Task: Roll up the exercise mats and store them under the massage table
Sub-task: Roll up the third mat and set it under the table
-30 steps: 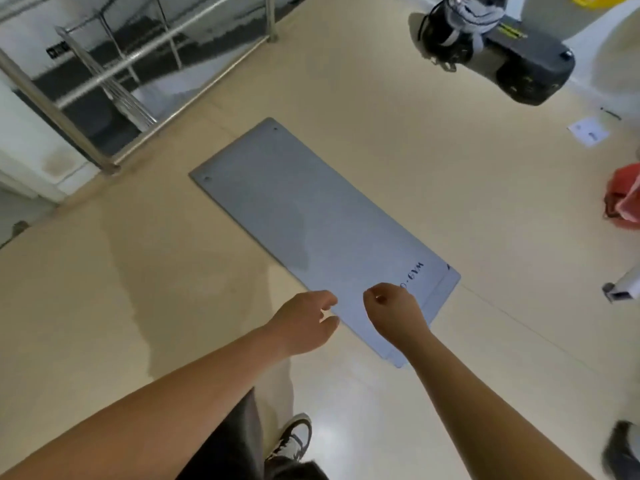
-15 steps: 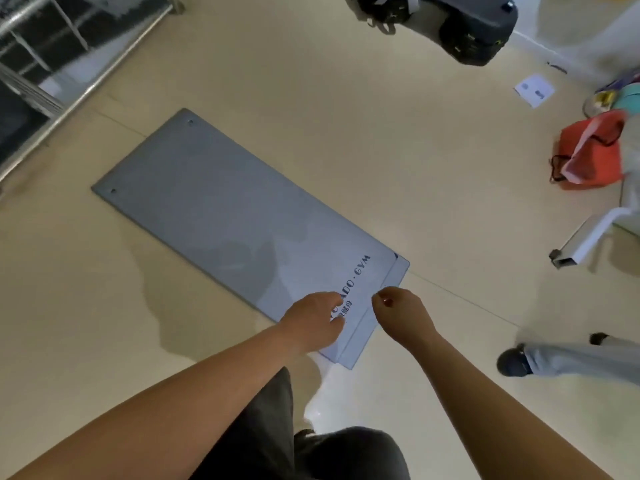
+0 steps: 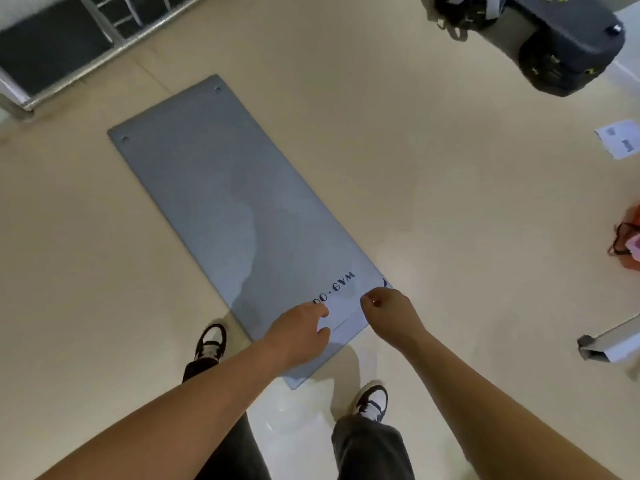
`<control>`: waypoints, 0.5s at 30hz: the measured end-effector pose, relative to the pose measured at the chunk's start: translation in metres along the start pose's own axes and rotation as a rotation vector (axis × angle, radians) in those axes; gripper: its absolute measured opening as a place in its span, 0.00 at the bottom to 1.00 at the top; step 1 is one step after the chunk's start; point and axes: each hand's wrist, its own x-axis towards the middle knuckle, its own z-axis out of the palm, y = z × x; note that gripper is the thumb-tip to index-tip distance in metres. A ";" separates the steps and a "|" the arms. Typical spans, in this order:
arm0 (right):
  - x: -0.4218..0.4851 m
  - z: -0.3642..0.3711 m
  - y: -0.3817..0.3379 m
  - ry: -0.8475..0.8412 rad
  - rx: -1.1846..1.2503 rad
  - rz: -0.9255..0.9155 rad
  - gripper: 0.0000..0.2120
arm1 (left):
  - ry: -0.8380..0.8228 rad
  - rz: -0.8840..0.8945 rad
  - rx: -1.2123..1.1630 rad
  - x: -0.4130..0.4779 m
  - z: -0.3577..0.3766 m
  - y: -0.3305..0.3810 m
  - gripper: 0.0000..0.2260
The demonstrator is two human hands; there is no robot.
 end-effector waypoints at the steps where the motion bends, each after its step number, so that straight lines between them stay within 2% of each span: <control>1: 0.006 -0.005 0.015 -0.016 -0.005 -0.029 0.16 | 0.018 -0.020 -0.016 0.006 0.017 0.007 0.16; 7: 0.046 -0.006 0.080 -0.121 -0.188 -0.087 0.20 | 0.080 -0.095 -0.105 0.018 0.087 0.026 0.18; 15: 0.128 0.093 0.099 -0.213 -0.352 -0.155 0.19 | 0.117 -0.159 -0.024 0.068 0.131 -0.094 0.24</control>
